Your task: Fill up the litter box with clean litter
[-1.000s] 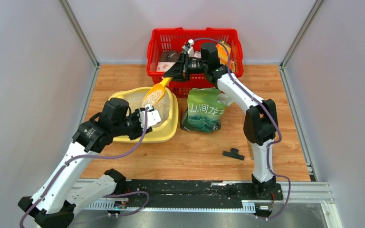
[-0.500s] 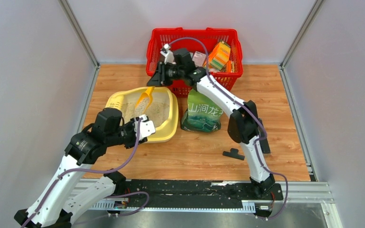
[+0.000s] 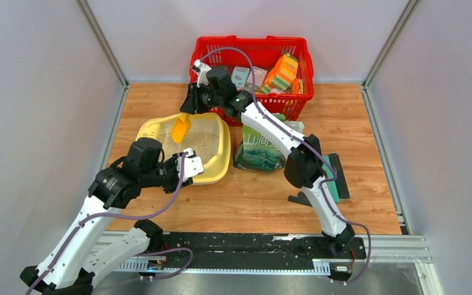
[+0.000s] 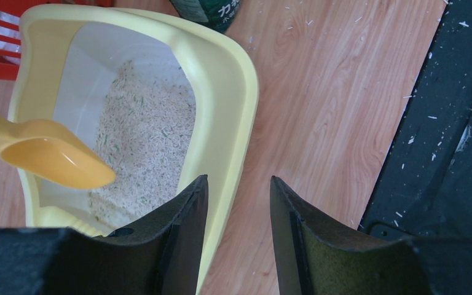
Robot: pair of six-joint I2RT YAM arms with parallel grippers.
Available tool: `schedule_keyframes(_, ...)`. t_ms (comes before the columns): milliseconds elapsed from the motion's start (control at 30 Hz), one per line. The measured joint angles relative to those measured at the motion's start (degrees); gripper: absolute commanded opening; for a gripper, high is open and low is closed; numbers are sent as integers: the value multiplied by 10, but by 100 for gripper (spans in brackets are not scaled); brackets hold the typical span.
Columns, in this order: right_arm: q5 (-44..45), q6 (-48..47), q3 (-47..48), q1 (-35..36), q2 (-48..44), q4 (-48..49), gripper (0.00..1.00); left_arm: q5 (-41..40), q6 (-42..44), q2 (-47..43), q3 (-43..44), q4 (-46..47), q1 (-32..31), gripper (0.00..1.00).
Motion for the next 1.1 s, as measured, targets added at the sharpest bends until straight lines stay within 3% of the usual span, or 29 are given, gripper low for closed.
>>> schedule_keyframes(300,21,-92,16,-16,-11,0,0,21,2,25,1,6,0,50)
schedule_keyframes(500,-4,-115,1,-50,-111,-2,0,44,6,66,17,68,0,52)
schedule_keyframes(833,-4,-144,-244,-273,-496,47,0,78,-10,213,97,239,-21,54)
schedule_keyframes(1100,34,-189,-468,-492,-677,3,0,71,-18,331,198,327,-44,55)
